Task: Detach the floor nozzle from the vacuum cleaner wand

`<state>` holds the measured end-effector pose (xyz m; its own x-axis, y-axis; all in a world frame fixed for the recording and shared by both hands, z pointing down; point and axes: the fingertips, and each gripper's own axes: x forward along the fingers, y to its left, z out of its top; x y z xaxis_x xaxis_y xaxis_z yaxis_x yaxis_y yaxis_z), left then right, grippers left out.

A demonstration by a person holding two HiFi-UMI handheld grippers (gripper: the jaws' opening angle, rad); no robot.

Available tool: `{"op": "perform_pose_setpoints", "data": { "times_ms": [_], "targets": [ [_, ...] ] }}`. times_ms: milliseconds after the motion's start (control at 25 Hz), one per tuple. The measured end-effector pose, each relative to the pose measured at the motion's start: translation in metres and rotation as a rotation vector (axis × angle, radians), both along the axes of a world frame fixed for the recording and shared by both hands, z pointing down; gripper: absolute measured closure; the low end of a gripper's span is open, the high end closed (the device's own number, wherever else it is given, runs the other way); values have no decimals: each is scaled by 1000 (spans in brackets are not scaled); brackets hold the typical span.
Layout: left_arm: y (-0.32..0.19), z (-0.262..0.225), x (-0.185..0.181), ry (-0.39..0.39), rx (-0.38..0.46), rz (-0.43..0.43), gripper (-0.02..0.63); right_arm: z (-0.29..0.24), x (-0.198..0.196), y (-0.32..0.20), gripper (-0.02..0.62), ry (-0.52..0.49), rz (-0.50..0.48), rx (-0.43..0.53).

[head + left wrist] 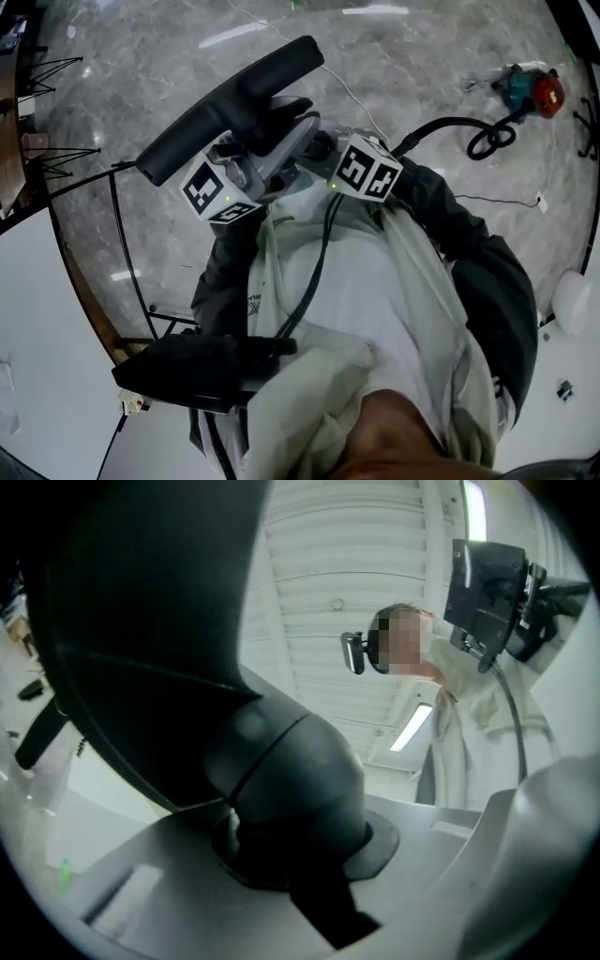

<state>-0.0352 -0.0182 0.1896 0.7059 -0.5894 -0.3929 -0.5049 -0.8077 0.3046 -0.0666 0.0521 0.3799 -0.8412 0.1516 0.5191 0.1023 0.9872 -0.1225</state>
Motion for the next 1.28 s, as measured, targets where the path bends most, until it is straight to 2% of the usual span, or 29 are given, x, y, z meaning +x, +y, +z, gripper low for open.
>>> {"op": "perform_pose_setpoints", "data": {
  "times_ms": [120, 200, 240, 280, 360, 480, 560, 600, 640, 720, 800, 880, 960, 1000, 1040, 1120, 1200, 1280],
  "targets": [
    [12, -22, 16, 22, 63, 161, 534, -28, 13, 30, 537, -58, -351, -232],
    [9, -27, 17, 53, 61, 177, 532, -37, 23, 36, 537, -42, -503, -329],
    [4, -26, 14, 67, 51, 142, 532, -37, 26, 35, 537, -28, -519, -347],
    [-3, -23, 10, 75, 36, 84, 532, -33, 26, 30, 537, -12, -495, -340],
    [-14, -12, 2, 80, -9, -51, 534, -20, 24, 17, 538, 11, -358, -268],
    [-29, 12, -12, 51, -148, -237, 532, -1, 11, -9, 543, 35, -28, -80],
    [-34, 23, -22, 35, -224, -289, 534, 8, 3, -25, 546, 65, 173, 43],
    [-34, 23, -24, 30, -228, -283, 535, 9, 1, -29, 546, 75, 228, 84],
    [-30, 19, -23, 27, -207, -256, 535, 8, 0, -29, 547, 75, 243, 105],
    [-15, 4, -14, 24, -115, -159, 534, -1, 0, -15, 547, 38, 150, 75],
    [7, -15, 0, 29, -7, -33, 534, -16, 6, 11, 548, -19, -52, -30],
    [23, -28, 18, 50, 56, 91, 532, -29, 21, 34, 548, -49, -271, -169],
    [23, -30, 26, 81, 55, 144, 531, -36, 34, 44, 548, -51, -424, -297],
    [18, -26, 25, 100, 36, 138, 532, -35, 37, 45, 549, -42, -457, -344],
    [10, -21, 21, 118, 8, 112, 531, -33, 37, 42, 549, -28, -456, -369],
    [-4, -11, 6, 128, -50, 19, 532, -25, 27, 33, 549, 4, -367, -345],
    [-14, -3, -8, 94, -108, -96, 532, -16, 15, 21, 551, 23, -209, -254],
    [-23, 7, -17, 49, -188, -196, 531, -8, 4, 5, 552, 37, 4, -126]
  ]
}}
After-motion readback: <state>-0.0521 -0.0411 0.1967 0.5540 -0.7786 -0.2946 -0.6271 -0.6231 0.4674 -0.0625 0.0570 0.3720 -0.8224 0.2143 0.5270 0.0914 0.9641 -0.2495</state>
